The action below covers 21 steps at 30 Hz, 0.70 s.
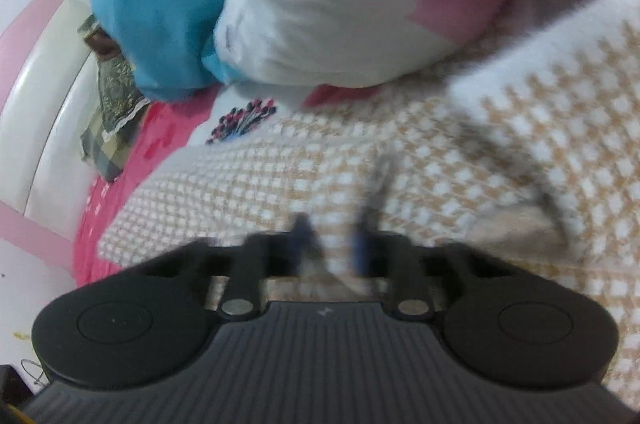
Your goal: Fold clothes
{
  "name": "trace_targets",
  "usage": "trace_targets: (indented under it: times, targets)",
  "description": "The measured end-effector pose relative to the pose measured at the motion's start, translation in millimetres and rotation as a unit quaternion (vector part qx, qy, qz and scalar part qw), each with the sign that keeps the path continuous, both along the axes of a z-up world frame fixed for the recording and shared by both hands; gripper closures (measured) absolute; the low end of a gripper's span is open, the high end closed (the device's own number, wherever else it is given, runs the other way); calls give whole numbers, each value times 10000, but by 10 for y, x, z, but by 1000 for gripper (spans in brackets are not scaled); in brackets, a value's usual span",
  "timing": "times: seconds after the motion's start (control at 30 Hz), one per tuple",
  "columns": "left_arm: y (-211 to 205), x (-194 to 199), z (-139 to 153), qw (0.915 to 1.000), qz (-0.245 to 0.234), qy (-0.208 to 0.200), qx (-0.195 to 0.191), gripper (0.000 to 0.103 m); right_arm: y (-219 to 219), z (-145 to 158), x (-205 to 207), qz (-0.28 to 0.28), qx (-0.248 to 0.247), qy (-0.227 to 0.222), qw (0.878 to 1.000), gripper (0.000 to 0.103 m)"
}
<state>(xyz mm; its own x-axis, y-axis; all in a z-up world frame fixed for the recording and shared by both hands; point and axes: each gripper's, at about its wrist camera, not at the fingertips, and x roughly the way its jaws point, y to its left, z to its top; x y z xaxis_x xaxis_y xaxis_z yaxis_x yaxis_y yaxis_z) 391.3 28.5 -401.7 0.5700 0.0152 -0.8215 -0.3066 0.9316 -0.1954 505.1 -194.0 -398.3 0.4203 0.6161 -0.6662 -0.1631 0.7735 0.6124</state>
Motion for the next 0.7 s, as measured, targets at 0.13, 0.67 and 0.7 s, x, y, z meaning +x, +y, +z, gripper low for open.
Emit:
trace_targets:
  times: [0.13,0.67,0.7]
  targets:
    - [154,-183,57,9993,316,-42,-184,42,-102,497,-234,-326,398,-506,9974,92]
    - [1040,-607,228,9887,1487,15,-197,41,-1366,1161,-1593,-1792,-352,-205,9830,93]
    - [1094,-623,270,9877,1540,-22,-281,41,-1351,1209,-1603,-1744,-429,-293,9833,93]
